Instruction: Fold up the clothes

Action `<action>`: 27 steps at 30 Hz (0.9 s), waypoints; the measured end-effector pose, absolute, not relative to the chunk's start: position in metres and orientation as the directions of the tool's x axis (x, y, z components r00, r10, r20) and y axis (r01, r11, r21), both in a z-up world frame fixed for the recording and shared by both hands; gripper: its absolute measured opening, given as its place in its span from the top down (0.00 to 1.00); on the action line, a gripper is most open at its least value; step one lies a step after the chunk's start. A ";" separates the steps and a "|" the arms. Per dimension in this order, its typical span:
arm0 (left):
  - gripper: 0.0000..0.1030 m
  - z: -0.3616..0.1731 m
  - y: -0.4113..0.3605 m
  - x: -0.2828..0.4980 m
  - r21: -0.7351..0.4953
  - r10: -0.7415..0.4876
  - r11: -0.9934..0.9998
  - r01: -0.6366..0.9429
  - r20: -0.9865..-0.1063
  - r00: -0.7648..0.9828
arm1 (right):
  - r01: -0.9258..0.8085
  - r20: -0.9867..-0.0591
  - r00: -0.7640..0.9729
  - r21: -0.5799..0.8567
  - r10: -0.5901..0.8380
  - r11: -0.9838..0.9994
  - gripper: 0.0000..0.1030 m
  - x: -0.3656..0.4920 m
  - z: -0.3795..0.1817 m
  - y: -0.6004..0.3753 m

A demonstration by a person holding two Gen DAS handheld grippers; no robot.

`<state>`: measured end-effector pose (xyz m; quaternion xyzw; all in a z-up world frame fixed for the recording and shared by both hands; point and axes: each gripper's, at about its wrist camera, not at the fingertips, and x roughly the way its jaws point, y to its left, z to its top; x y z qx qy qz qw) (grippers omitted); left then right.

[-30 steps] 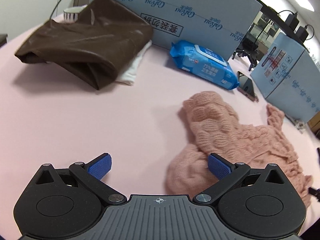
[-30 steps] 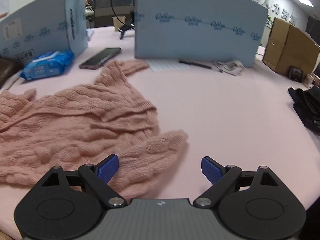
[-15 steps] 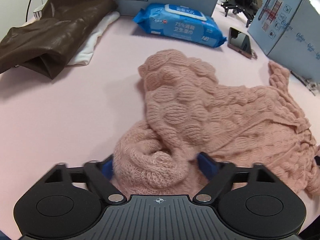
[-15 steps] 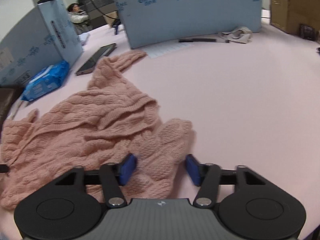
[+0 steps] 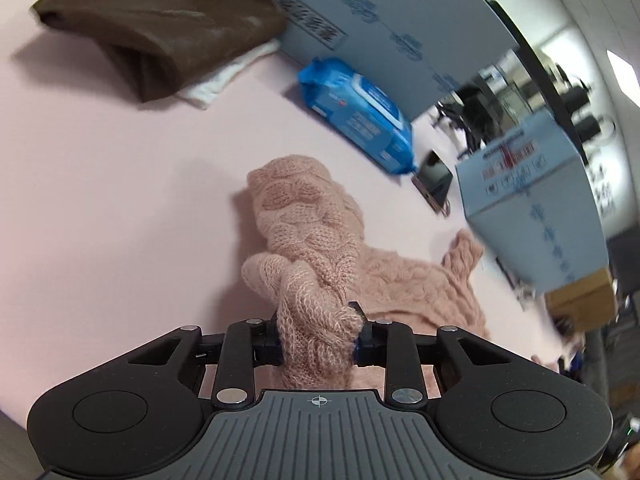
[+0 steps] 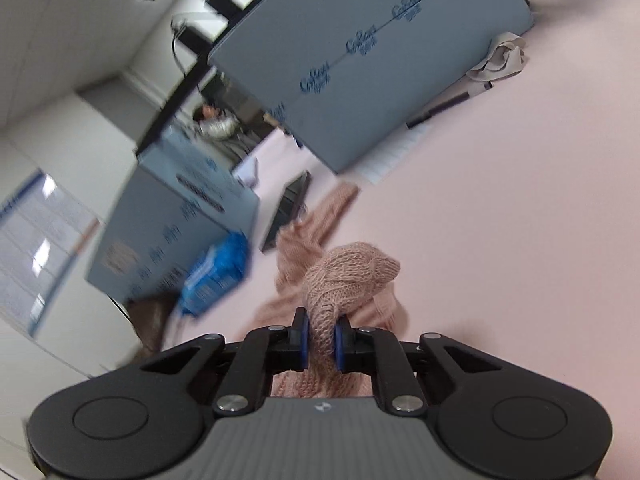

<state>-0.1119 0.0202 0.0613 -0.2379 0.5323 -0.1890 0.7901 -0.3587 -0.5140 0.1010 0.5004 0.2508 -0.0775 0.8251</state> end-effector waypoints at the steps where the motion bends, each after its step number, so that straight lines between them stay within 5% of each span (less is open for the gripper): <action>1: 0.72 0.058 0.024 -0.111 -0.571 -0.536 0.821 0.010 -0.765 0.358 | 0.378 -0.482 0.868 0.797 0.119 0.471 0.87 -0.360 0.100 -0.518; 7: 0.72 0.086 0.009 -0.134 -0.294 -0.311 0.949 0.113 -0.827 0.468 | 0.320 -0.403 0.904 0.858 0.141 0.402 0.88 -0.359 0.103 -0.526; 15: 0.72 0.137 -0.056 -0.063 -0.324 -0.441 0.897 0.302 -0.718 0.538 | 0.261 -0.323 0.943 0.866 0.079 0.427 0.88 -0.310 0.119 -0.576; 22: 0.72 0.238 -0.126 -0.027 -0.337 -0.589 0.806 0.486 -0.530 0.609 | 0.045 0.010 0.996 0.787 -0.085 0.615 0.89 -0.311 0.237 -0.624; 24: 0.70 0.238 -0.135 -0.027 -0.338 -0.605 0.792 0.509 -0.545 0.580 | 0.025 0.057 0.994 0.734 -0.098 0.679 0.89 -0.331 0.260 -0.627; 27: 0.70 0.208 -0.150 -0.023 -0.339 -0.597 0.785 0.518 -0.637 0.489 | 0.107 -0.025 0.992 0.699 -0.125 0.707 0.89 -0.365 0.248 -0.623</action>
